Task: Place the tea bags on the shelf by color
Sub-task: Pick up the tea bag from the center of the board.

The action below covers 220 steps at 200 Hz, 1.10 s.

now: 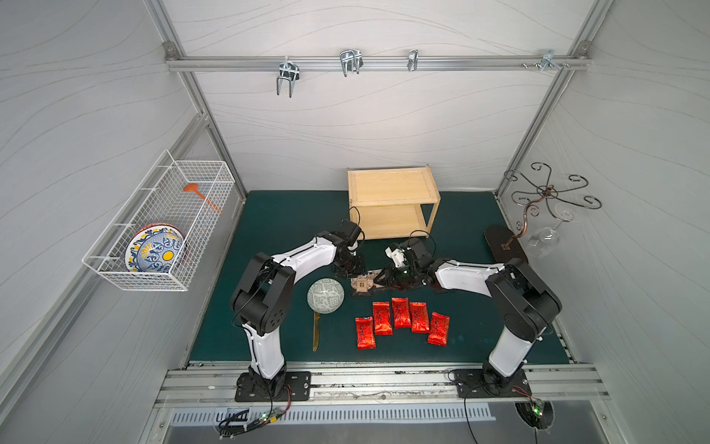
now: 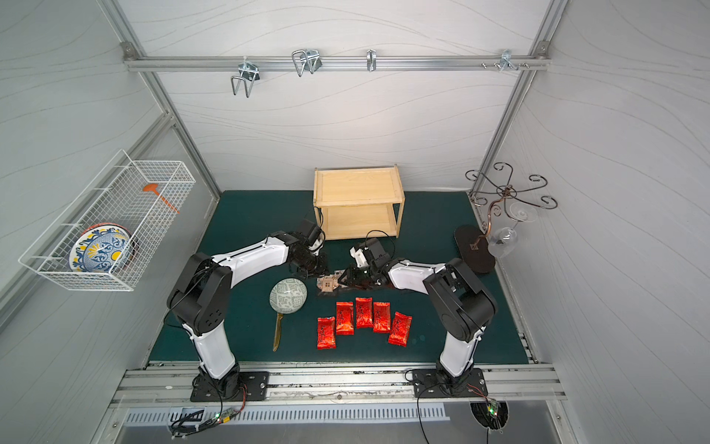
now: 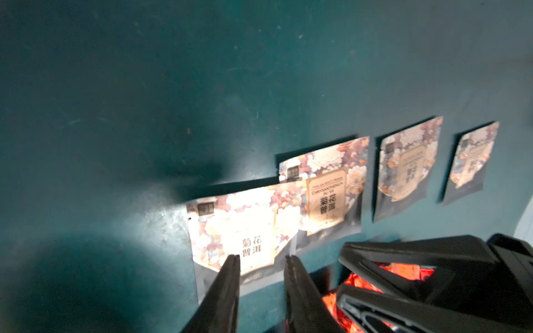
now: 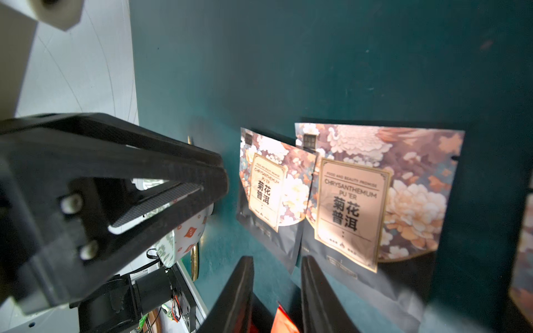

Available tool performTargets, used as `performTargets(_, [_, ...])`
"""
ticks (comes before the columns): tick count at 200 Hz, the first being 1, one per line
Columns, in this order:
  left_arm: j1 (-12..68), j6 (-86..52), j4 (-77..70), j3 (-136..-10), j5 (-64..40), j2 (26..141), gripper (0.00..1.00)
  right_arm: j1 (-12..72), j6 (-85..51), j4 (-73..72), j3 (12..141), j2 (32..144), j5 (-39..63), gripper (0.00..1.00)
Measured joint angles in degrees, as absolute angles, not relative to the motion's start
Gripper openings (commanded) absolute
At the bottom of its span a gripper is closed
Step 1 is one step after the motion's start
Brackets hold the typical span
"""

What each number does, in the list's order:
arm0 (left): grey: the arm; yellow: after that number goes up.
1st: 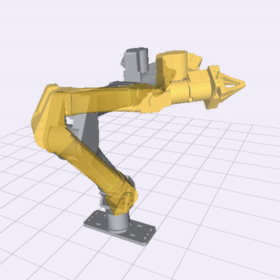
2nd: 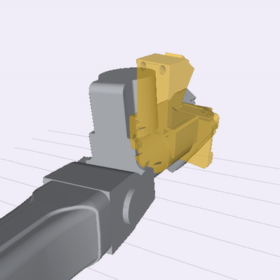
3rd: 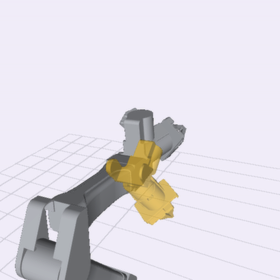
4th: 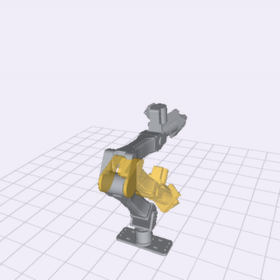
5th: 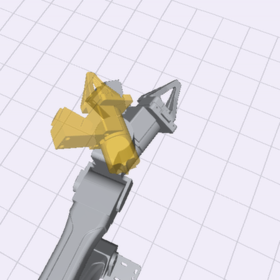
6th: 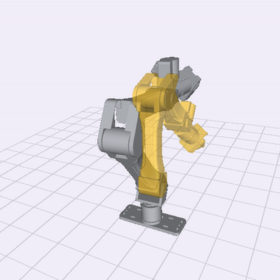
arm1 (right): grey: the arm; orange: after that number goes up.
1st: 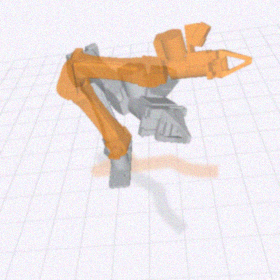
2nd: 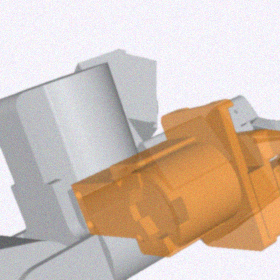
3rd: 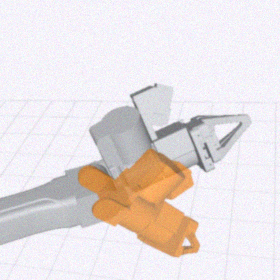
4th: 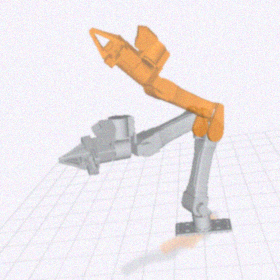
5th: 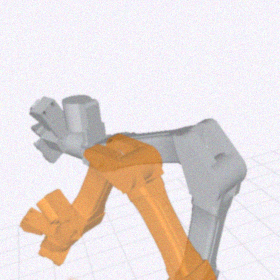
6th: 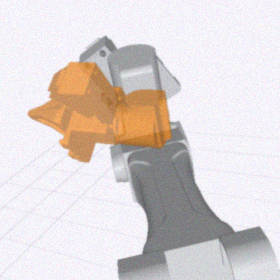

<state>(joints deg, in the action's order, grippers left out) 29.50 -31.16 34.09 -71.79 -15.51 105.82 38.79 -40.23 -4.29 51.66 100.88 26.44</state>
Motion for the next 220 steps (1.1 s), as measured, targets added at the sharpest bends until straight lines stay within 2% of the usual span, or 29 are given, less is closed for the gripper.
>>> performTargets(220, [30.1, -33.3, 33.5, -71.3, -12.4, 108.8, 0.28, 40.0, -47.1, -7.7, 52.2, 106.1, 25.6, 0.31])
